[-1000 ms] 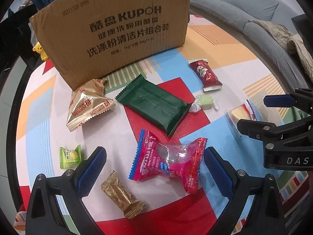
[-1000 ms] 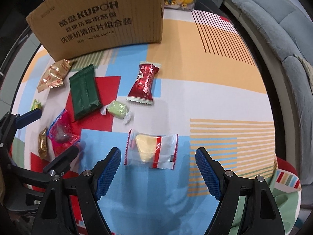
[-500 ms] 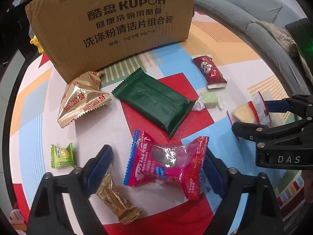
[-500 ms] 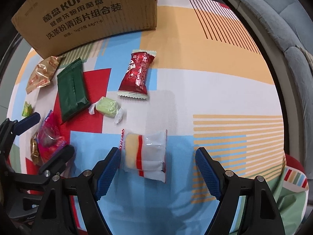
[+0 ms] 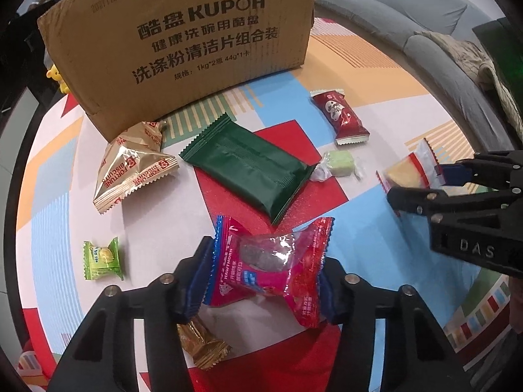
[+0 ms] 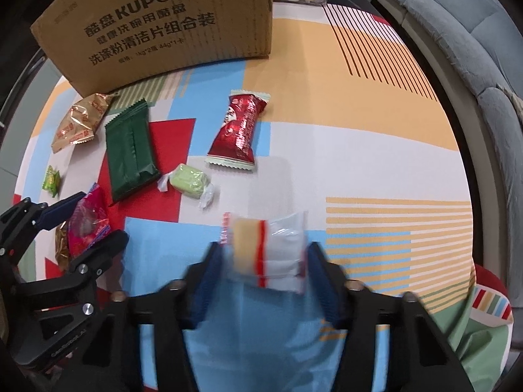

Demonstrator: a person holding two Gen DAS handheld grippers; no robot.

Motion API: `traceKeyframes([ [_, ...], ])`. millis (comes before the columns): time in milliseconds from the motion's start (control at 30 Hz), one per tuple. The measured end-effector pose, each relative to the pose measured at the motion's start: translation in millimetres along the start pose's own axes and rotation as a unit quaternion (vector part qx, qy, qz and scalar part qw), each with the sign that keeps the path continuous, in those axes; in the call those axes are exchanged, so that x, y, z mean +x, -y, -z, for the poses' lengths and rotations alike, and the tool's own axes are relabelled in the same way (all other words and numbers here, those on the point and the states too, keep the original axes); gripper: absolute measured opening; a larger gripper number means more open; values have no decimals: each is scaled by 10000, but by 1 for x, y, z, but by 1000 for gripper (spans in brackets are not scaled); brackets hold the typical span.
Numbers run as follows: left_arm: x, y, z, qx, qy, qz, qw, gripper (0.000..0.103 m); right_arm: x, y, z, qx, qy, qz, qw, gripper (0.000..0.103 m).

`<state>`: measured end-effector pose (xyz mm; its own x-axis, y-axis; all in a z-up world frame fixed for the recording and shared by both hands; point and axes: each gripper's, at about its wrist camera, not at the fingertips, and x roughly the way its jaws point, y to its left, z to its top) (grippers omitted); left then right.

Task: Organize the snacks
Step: 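Grasp the pink candy bag with the left tool while the right tool grasps the cheese-cake packet, then lift the pink bag and cheese-cake packet with both tools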

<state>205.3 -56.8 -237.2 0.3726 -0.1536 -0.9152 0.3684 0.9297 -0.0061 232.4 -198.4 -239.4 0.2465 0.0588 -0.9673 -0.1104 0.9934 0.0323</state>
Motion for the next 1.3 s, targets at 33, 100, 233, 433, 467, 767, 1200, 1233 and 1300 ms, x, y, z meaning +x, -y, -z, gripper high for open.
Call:
traceKeyframes([
  [33,-1,1,-1,4,12,-1,10000,49,-1,-1,0,-24,6,-22,10000,27],
  [100,-2,2,-2,33,19,-16,10000,46,-2,-1,0,-57,13,-52,10000,20],
  [233,-4,3,-2,58,9,-65,10000,45,-4,-6,2,-89,-5,-98,9999,13],
  [433,-12,1,-2,24,82,-97,9999,45,-7,-2,8,-21,-19,-172,9998,12],
  [467,-14,0,-3,13,92,-101,9999,45,-9,-3,9,-18,-9,-179,9998,12],
  [767,-26,-3,-4,-98,144,-186,9997,45,-26,-2,9,-36,174,-186,9997,12],
  [1200,-49,-6,-8,-291,239,-289,9989,45,-56,-6,11,-110,466,-192,9987,12],
  [1233,-50,-6,-8,-310,248,-289,9988,45,-57,-6,11,-116,481,-190,9986,12],
  [1300,-54,-6,-9,-338,263,-309,9986,45,-61,-7,9,-127,516,-187,9984,12],
])
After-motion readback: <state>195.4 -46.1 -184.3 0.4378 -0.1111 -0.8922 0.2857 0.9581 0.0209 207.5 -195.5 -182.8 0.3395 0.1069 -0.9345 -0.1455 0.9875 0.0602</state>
